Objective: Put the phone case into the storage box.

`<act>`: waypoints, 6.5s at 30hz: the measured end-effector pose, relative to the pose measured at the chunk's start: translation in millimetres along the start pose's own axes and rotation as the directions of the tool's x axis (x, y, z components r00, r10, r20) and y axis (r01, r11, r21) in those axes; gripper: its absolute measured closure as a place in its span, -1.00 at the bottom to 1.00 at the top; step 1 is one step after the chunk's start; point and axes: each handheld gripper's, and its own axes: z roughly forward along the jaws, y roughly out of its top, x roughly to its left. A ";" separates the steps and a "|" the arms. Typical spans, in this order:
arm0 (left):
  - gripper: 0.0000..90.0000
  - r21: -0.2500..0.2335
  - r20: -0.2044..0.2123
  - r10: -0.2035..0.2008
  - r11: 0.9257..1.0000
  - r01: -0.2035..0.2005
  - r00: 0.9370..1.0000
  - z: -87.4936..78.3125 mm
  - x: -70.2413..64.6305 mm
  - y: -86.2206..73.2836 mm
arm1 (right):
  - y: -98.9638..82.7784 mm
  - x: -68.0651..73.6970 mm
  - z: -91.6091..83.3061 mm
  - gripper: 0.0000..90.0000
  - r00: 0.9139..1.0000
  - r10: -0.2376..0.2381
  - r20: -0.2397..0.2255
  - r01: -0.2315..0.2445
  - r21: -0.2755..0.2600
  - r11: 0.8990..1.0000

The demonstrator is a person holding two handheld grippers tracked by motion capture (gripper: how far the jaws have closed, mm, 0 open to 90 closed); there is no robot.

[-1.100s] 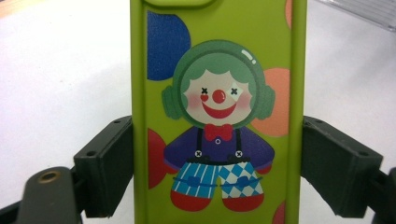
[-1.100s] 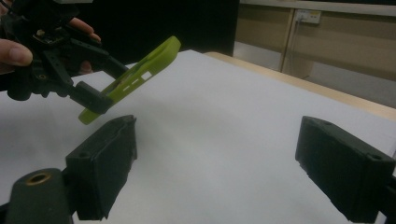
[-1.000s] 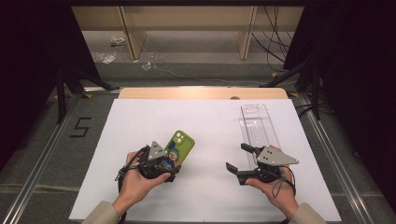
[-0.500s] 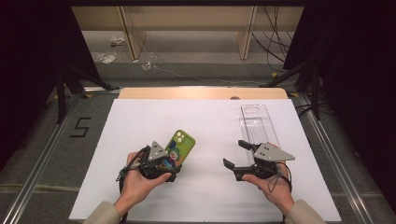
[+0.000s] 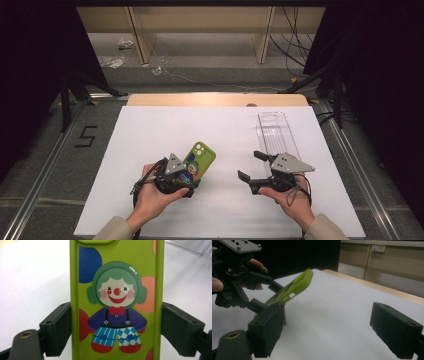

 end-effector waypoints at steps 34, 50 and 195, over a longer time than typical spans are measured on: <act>-0.64 -0.012 0.034 0.029 1.000 -0.029 0.999 7.5 -16.1 6.7 | 1.0 5.7 12.8 -0.83 1.000 0.001 -0.029 0.000 0.027 1.000; -0.64 -0.019 0.054 0.065 0.998 -0.064 0.996 14.3 -30.7 11.1 | 2.8 7.8 16.5 -0.82 0.999 0.013 -0.039 -0.012 0.023 1.000; -0.64 -0.030 0.115 0.126 0.992 -0.123 0.985 29.6 -68.0 15.7 | 5.1 8.4 51.6 0.18 0.992 0.128 0.002 -0.128 0.079 0.989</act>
